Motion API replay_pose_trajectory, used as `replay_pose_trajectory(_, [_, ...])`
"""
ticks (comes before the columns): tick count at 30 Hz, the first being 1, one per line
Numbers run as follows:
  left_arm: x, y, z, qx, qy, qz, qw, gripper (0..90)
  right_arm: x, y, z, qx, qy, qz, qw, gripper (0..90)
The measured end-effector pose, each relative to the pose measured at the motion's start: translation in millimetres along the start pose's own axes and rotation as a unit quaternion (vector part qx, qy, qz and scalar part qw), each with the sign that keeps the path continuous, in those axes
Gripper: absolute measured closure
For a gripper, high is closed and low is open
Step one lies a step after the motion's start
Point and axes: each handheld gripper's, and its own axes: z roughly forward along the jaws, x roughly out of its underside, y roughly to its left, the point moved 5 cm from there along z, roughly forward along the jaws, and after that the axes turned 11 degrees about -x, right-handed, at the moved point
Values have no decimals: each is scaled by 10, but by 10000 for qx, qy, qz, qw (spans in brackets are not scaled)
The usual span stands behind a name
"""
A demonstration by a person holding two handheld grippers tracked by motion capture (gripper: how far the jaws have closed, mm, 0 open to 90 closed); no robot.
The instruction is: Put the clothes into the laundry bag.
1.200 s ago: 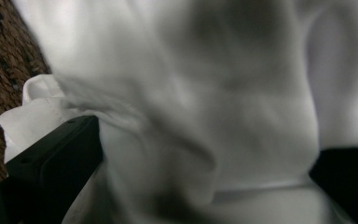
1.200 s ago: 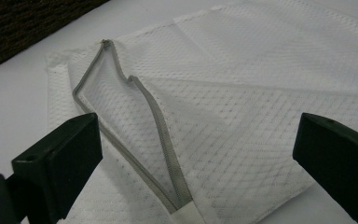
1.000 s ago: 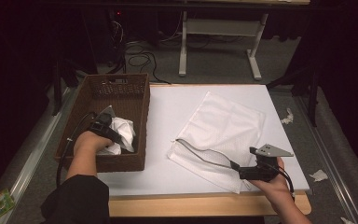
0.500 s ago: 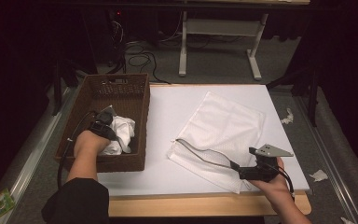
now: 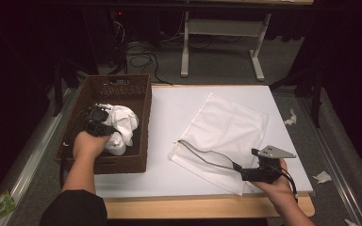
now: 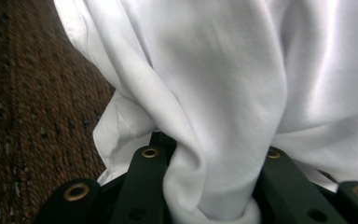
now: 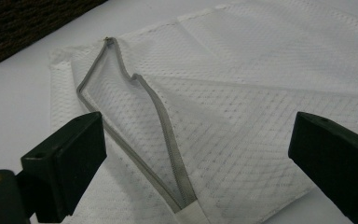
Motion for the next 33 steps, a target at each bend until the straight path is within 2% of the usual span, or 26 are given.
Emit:
replay_pose_trajectory(1, [0, 0, 0, 0, 0, 0, 10000, 743, 0, 0, 0, 0, 0, 0, 10000, 48])
replay_pose_trajectory(6, [-29, 30, -99, -130, -530, -82, 9985, 742, 5, -6, 5, 16, 18, -10, 10000, 51])
replay_pose_trajectory(7, [-29, 30, -99, -130, -530, -82, 9985, 742, 5, -6, 5, 16, 18, -10, 10000, 51])
replay_pose_trajectory(9, [-36, 41, -140, -219, -741, -131, 9969, 742, 3, -6, 7, 17, 14, -38, 10000, 52])
replay_pose_trajectory(10, [-40, 56, -185, -321, -961, -174, 9947, 741, 5, -3, 9, 21, 21, -27, 10000, 52])
replay_pose_trajectory(11, [-40, 56, -185, -321, -961, -174, 9947, 741, 5, -3, 9, 21, 21, -27, 10000, 52])
replay_pose_trajectory(12, [-44, 68, -224, -444, -1177, -206, 9918, 741, 8, 0, 11, 15, 32, -22, 10000, 53])
replay_pose_trajectory(14, [-48, 76, -269, -503, -1411, -229, 9885, 741, 12, 4, 12, 14, 56, -6, 10000, 54])
replay_pose_trajectory(15, [-48, 76, -269, -503, -1411, -229, 9885, 741, 12, 4, 12, 14, 56, -6, 10000, 54])
replay_pose_trajectory(16, [-50, 81, -313, -504, -1636, -281, 9848, 741, 12, 5, 15, 13, 55, -4, 10000, 54])
replay_pose_trajectory(17, [-50, 81, -313, -504, -1636, -281, 9848, 741, 12, 5, 15, 13, 55, -4, 10000, 54])
replay_pose_trajectory(18, [-49, 85, -335, -498, -1744, -295, 9830, 741, 13, 4, 16, 12, 55, -10, 10000, 54])
replay_pose_trajectory(19, [-49, 87, -361, -482, -1864, -309, 9808, 741, 14, 5, 17, 6, 58, -9, 10000, 54])
replay_pose_trajectory(20, [-46, 91, -405, -465, -2086, -337, 9763, 740, 15, 5, 20, -4, 50, -11, 10000, 55])
replay_pose_trajectory(21, [-46, 91, -405, -465, -2086, -337, 9763, 740, 15, 5, 20, -4, 50, -11, 10000, 55])
replay_pose_trajectory(22, [-38, 86, -444, -465, -2269, -331, 9722, 740, 15, 6, 23, -9, 57, -26, 10000, 56])
replay_pose_trajectory(23, [-38, 86, -444, -465, -2269, -331, 9722, 739, 15, 6, 23, -9, 57, -26, 10000, 56])
replay_pose_trajectory(25, [-32, 84, -470, -402, -2386, -353, 9697, 738, 14, 5, 22, 1, 25, -47, 10000, 57])
replay_pose_trajectory(26, [-26, 82, -493, -445, -2497, -352, 9667, 734, 9, 8, 19, 13, -11, -70, 10000, 59])
replay_pose_trajectory(27, [-26, 82, -493, -445, -2497, -352, 9667, 734, 6, 9, 17, 21, -33, -79, 10000, 60])
replay_pose_trajectory(28, [-21, 86, -516, -479, -2606, -374, 9635, 734, 4, 11, 16, 28, -55, -80, 9999, 62])
replay_pose_trajectory(29, [-21, 86, -516, -479, -2606, -374, 9635, 734, 1, 13, 14, 32, -72, -88, 9999, 65])
replay_pose_trajectory(30, [-13, 101, -552, -531, -2779, -457, 9581, 734, -2, 15, 12, 38, -86, -93, 9999, 67])
replay_pose_trajectory(31, [-13, 101, -552, -531, -2779, -457, 9581, 735, -2, 15, 12, 38, -86, -93, 9999, 67])
replay_pose_trajectory(32, [-9, 118, -585, -515, -2959, -578, 9521, 736, -7, 19, 8, 35, -125, -134, 9998, 69])
replay_pose_trajectory(33, [-9, 118, -585, -515, -2959, -578, 9521, 737, -7, 19, 8, 35, -125, -134, 9998, 69])
